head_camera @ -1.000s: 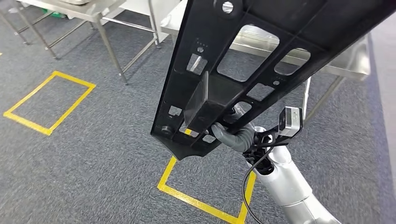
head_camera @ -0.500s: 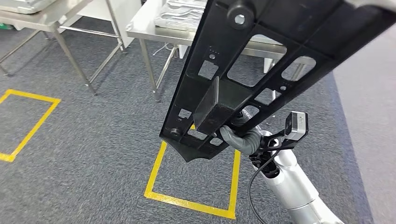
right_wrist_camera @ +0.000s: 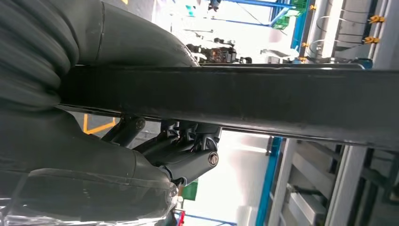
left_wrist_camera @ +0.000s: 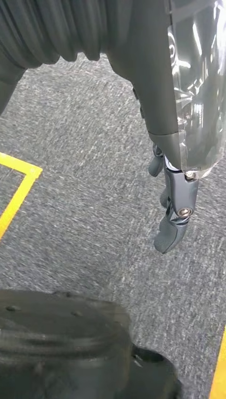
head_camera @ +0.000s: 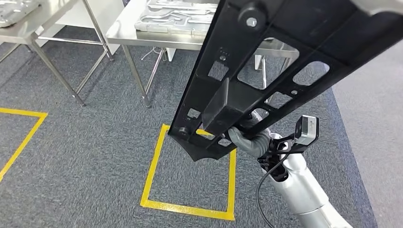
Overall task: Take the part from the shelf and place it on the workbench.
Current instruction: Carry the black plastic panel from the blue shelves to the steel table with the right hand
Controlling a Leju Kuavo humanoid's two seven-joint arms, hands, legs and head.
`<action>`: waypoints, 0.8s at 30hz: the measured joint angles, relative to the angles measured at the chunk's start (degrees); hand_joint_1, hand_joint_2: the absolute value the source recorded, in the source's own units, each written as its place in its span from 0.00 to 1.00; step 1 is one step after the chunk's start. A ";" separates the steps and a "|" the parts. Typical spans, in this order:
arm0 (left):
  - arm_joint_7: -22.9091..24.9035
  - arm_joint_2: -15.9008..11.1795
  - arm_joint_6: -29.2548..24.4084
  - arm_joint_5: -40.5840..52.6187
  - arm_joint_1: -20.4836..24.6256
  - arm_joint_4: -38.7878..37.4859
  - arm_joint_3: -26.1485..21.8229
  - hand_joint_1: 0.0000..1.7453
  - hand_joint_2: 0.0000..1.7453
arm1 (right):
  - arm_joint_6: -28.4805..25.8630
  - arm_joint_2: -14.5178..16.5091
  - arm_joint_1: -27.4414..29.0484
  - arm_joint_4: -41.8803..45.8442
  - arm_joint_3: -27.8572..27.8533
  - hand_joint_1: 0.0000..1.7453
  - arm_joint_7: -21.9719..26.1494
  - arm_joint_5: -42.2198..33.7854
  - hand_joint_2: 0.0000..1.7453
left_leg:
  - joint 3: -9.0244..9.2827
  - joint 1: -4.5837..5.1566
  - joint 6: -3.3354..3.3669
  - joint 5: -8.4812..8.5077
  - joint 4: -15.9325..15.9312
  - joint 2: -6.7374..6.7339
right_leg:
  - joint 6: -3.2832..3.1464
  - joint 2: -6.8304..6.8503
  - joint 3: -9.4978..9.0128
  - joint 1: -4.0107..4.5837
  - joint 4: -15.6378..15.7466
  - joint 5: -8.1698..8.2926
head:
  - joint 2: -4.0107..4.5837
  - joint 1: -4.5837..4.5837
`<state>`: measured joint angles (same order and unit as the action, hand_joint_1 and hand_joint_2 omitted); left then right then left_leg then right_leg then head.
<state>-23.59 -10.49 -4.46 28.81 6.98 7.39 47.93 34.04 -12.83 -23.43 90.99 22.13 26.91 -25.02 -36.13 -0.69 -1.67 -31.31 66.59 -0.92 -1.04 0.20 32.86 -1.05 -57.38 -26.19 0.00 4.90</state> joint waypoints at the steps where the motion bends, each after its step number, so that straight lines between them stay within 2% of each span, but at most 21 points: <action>1: 0.01 0.00 0.03 0.00 -0.09 0.00 0.03 0.00 1.00 | 0.01 0.00 0.03 -0.01 -0.01 1.00 0.02 0.00 1.00 | -2.18 -0.01 -0.10 -1.46 4.07 0.21 | -0.15 -0.18 -0.13 0.08 -0.01 -0.14 | 0.00 0.00; 2: 0.01 0.00 0.05 0.00 -0.20 0.00 0.06 0.00 1.00 | 0.01 0.00 0.08 -0.01 -0.01 1.00 0.02 0.01 1.00 | -3.94 -0.02 -0.16 -2.07 7.01 0.30 | -0.21 -0.45 -0.29 0.17 -0.03 -0.30 | 0.00 0.00; 3: 0.01 -0.01 0.08 0.00 -0.29 0.00 0.08 0.00 1.00 | 0.01 0.00 0.13 -0.02 -0.02 1.00 0.01 0.01 1.00 | -4.79 -0.02 -0.15 -1.50 7.90 0.33 | -0.19 -0.75 -0.53 0.22 -0.05 -0.50 | 0.00 0.00; 4: 0.01 -0.04 0.09 0.00 -0.34 0.00 0.09 0.00 1.00 | 0.01 0.00 0.15 -0.02 -0.03 1.00 0.02 0.01 1.00 | -4.46 -0.02 -0.05 0.21 6.38 0.33 | -0.10 -1.04 -0.88 0.25 -0.08 -0.77 | 0.00 0.00; 6: 0.01 -0.18 0.09 0.00 -0.37 0.00 0.10 0.00 1.00 | 0.01 0.00 0.13 -0.02 -0.05 1.00 0.02 -0.01 1.00 | -1.36 -0.01 0.38 4.89 -1.30 0.48 | 0.20 -1.46 -1.76 0.25 -0.12 -1.47 | 0.00 0.00; 7: 0.01 -0.28 0.10 0.00 -0.36 0.00 0.10 0.00 1.00 | 0.01 0.00 0.09 -0.02 -0.08 1.00 0.02 -0.01 1.00 | 0.26 0.08 0.71 6.16 -4.95 0.62 | 0.45 -1.63 -2.05 0.34 -0.19 -1.84 | 0.00 0.00; 8: 0.01 -0.35 0.12 0.00 -0.31 0.00 0.11 0.00 1.00 | 0.01 0.00 0.05 -0.01 -0.10 1.00 0.02 -0.01 1.00 | 1.33 0.19 1.05 6.66 -7.31 0.74 | 0.75 -1.76 -2.21 0.39 -0.16 -2.08 | 0.00 0.01; 9: 0.00 -0.40 0.13 0.00 -0.25 0.00 0.13 0.00 1.00 | 0.01 -0.01 0.03 -0.01 -0.13 1.00 0.02 -0.02 1.00 | 1.79 0.31 1.42 6.35 -8.32 0.83 | 1.11 -1.86 -2.29 0.45 -0.22 -2.16 | 0.00 0.01; 12: -0.02 -0.44 0.14 0.03 -0.15 0.00 0.23 0.00 1.00 | 0.01 -0.17 0.05 0.02 -0.39 1.00 0.10 -0.14 1.00 | 2.85 0.24 2.59 5.67 -9.09 0.79 | 2.06 -1.69 -2.40 0.44 -1.11 -2.36 | 0.00 0.01; 13: -0.03 -0.45 0.14 0.04 -0.16 0.00 0.32 0.00 1.00 | 0.01 -0.27 0.02 0.03 -0.51 1.00 0.22 -0.21 1.00 | 3.44 0.16 2.98 5.48 -9.28 0.78 | 2.31 -1.41 -1.69 0.40 -2.70 -2.86 | 0.00 0.01; 14: -0.02 -0.48 0.14 0.03 -0.14 0.00 0.41 0.00 1.00 | 0.01 -0.36 0.01 0.04 -0.62 1.00 0.39 -0.27 1.00 | 4.00 0.12 3.29 5.24 -9.45 0.76 | 2.54 -1.12 -0.22 0.34 -5.38 -3.70 | 0.00 0.01; 16: -0.03 -0.52 0.14 0.02 -0.13 0.00 0.57 0.00 1.00 | -0.01 -0.50 0.22 0.03 -0.74 1.00 0.65 -0.35 1.00 | 4.74 0.20 3.63 4.57 -9.49 0.73 | 2.83 -0.79 4.56 0.29 -12.48 -5.98 | 0.00 0.00; 17: -0.05 -0.52 0.15 0.02 -0.20 0.00 0.62 0.00 1.00 | -0.01 -0.59 0.44 0.00 -0.76 1.00 0.71 -0.37 1.00 | 5.12 0.22 3.65 4.18 -9.48 0.74 | 2.91 -0.77 6.87 0.27 -15.16 -6.78 | 0.00 0.00; 18: -0.08 -0.52 0.15 0.02 -0.31 0.00 0.64 0.00 1.00 | -0.01 -0.69 0.64 -0.03 -0.78 1.00 0.73 -0.38 1.00 | 5.64 0.24 3.61 3.71 -9.48 0.75 | 2.92 -0.75 8.44 0.28 -16.20 -6.78 | 0.00 0.00; 19: -0.11 -0.51 0.16 0.02 -0.41 0.00 0.67 0.00 1.00 | -0.02 -0.80 0.78 -0.04 -0.80 1.00 0.75 -0.38 1.00 | 6.31 0.26 3.52 3.16 -9.48 0.75 | 2.85 -0.70 9.01 0.30 -15.24 -5.73 | 0.00 0.00; 20: -0.14 -0.51 0.16 0.02 -0.47 0.00 0.69 0.00 1.00 | -0.02 -0.90 0.83 -0.05 -0.85 1.00 0.78 -0.38 1.00 | 7.10 0.28 3.40 2.57 -9.48 0.75 | 2.63 -0.61 8.58 0.33 -12.44 -3.60 | 0.00 0.00; 22: -0.16 -0.50 0.19 0.02 -0.50 0.00 0.73 0.00 1.00 | -0.02 -1.07 0.83 -0.07 -0.97 1.00 0.85 -0.39 1.00 | 8.50 0.36 3.04 1.33 -9.48 0.71 | 1.89 -0.18 6.66 0.62 -5.19 1.83 | 0.00 -0.01; 23: -0.17 -0.51 0.22 0.02 -0.46 0.00 0.77 0.00 1.00 | -0.02 -1.14 0.85 -0.08 -1.01 1.00 0.88 -0.41 1.00 | 8.98 0.40 2.75 0.76 -9.49 0.67 | 1.52 -0.03 5.97 0.85 -2.85 3.35 | 0.00 -0.01; 24: -0.18 -0.52 0.26 0.02 -0.41 0.00 0.80 0.00 1.00 | -0.02 -1.22 0.87 -0.08 -1.06 1.00 0.91 -0.45 1.00 | 9.45 0.41 2.39 0.35 -9.56 0.60 | 1.17 0.00 5.59 1.10 -1.64 4.03 | 0.00 -0.02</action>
<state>-23.77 -11.02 -4.21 28.83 6.57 7.39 48.72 34.03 -14.05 -22.57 90.91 21.07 27.82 -25.46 -26.68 -0.28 0.72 -30.96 57.03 -0.31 0.13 0.21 38.44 0.06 -59.02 -22.15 0.00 4.88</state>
